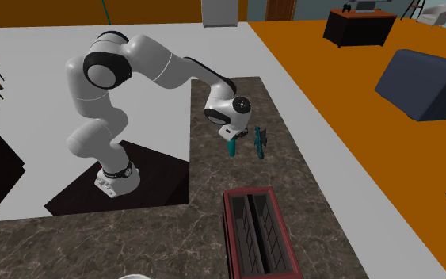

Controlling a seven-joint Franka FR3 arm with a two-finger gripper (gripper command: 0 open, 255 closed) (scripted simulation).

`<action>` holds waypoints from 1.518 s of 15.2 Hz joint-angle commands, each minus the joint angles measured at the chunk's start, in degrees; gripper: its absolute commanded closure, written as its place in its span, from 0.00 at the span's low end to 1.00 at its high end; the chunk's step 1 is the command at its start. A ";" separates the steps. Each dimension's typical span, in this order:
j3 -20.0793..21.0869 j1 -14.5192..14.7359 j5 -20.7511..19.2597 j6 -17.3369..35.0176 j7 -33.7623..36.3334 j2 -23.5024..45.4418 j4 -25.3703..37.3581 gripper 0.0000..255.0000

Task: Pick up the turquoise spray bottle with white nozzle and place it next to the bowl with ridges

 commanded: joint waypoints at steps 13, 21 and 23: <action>0.04 -0.90 0.12 -7.51 2.66 -5.79 2.30 1.00; -0.16 -1.45 0.07 -13.01 4.67 -9.18 4.89 1.00; -0.23 -1.57 0.03 -14.39 5.18 -9.90 5.65 1.00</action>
